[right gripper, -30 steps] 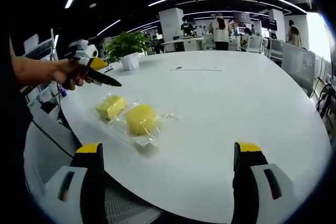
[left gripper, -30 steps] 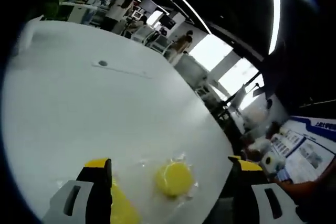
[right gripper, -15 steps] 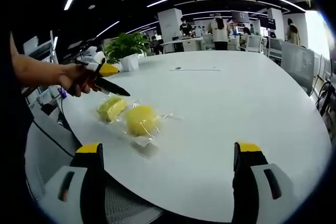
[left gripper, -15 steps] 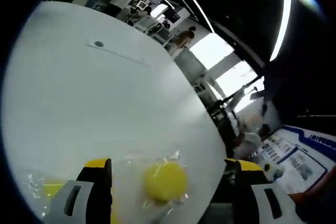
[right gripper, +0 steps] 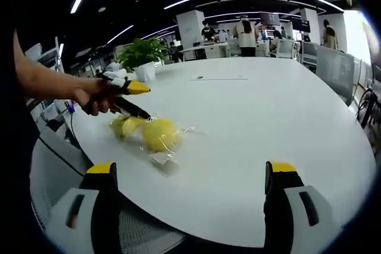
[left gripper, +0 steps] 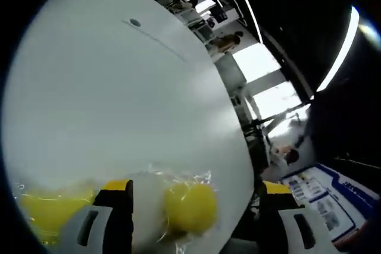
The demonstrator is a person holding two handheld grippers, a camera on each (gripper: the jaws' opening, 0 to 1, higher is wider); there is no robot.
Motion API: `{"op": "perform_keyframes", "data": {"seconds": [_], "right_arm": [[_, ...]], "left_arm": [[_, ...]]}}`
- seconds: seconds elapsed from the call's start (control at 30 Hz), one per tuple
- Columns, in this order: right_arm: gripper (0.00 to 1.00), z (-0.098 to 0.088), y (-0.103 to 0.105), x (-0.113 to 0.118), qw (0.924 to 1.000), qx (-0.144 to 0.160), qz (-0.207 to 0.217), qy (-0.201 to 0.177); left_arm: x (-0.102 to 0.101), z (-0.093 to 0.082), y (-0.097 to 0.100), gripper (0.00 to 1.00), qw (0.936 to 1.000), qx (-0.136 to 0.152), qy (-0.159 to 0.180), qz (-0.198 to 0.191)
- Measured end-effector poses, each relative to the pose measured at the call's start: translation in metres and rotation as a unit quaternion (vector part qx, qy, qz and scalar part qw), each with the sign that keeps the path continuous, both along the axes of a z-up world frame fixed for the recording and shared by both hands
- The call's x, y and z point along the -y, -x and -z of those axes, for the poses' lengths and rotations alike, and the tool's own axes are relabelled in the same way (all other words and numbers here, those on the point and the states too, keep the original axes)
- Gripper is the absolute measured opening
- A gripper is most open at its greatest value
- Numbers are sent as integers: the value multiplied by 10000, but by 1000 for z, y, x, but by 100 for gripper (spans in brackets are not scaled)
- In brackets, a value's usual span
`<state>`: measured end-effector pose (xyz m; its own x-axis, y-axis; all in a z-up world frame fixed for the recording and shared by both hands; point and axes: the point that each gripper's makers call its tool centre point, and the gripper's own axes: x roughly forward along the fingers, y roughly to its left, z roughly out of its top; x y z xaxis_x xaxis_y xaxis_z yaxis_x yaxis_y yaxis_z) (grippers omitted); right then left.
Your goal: Compare the silicone blocks by pressing each to a similar depth, holding the contact briefly, and releasing to observe deformation and rebound differences across the visible hardness samples.
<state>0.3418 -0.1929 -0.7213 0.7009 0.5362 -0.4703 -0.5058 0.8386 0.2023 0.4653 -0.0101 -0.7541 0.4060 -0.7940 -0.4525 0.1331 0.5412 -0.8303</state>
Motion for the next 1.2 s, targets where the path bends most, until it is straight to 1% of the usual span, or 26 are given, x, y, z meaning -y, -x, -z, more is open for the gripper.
{"op": "perform_keyframes", "data": {"seconds": [0.03,0.07,0.1,0.13,0.2,0.23,0.27,0.33,0.43,0.47,0.5,0.53,0.57,0.6,0.63,0.7,0.73,0.77,0.83,0.87,0.9,0.93,1.03,1.13,1.17,1.2], "right_arm": [[96,0,0,0,10000,2,13,-10],[96,0,0,1,10000,2,22,-14],[96,1,1,1,10000,-4,34,-26],[96,1,1,1,10000,-11,37,-27],[96,2,3,1,10000,-30,39,-21],[96,3,4,1,10000,-36,47,-26],[96,3,4,1,10000,-39,62,-41],[96,3,4,2,9999,-58,73,-54],[96,4,6,1,9999,-66,62,-57],[96,4,6,1,9999,-66,63,-56],[96,4,6,1,9999,-67,64,-54],[96,3,6,1,9999,-69,67,-62],[96,3,6,1,9999,-73,70,-64],[96,4,6,1,9999,-76,72,-62],[96,4,7,2,9999,-74,75,-64],[96,4,7,2,9999,-79,83,-71],[96,4,7,3,9999,-84,85,-64],[96,4,8,3,9999,-89,85,-56],[96,5,9,4,9999,-107,86,-55],[96,6,9,4,9999,-109,87,-44],[96,6,9,5,9999,-108,88,-39],[96,6,9,5,9999,-110,91,-47],[96,4,9,5,9999,-94,87,-30],[96,3,9,4,9999,-91,68,-14],[96,4,9,4,9999,-92,66,-9],[96,4,9,5,9999,-94,68,-5]], "left_arm": [[1,-1,-1,81,10000,-33,51,-49],[1,-3,-3,78,9997,-127,133,-156],[2,-4,-4,77,9995,-146,188,-186],[4,-7,-5,77,9985,-321,333,-307],[5,-7,-7,75,9987,-243,356,-271],[8,-7,-5,73,9987,-285,358,-223],[9,-4,0,70,9988,-385,275,-155],[4,4,0,64,9991,-399,17,-164],[4,10,5,55,9968,-751,89,-269],[3,13,5,50,9959,-844,53,-319],[-2,21,4,44,9947,-923,-116,-437],[-5,25,3,38,9945,-898,-262,-464],[-8,29,4,29,9940,-910,-389,-460],[-8,32,5,24,9934,-956,-437,-463],[-10,35,5,20,9922,-1009,-506,-522],[-7,32,2,20,9940,-866,-450,-491],[-6,32,2,21,9940,-872,-468,-465],[-6,35,4,20,9935,-907,-597,-355],[-4,36,5,20,9936,-840,-711,-241],[-4,40,7,20,9930,-788,-875,-78],[-4,43,8,19,9919,-770,-1008,-21],[-1,40,6,19,9929,-735,-925,-110],[-2,43,6,17,9922,-826,-919,-149],[-5,44,3,10,9922,-774,-945,-229],[-8,45,2,6,9923,-759,-951,-245],[-8,45,2,4,9922,-748,-972,-236]]}}
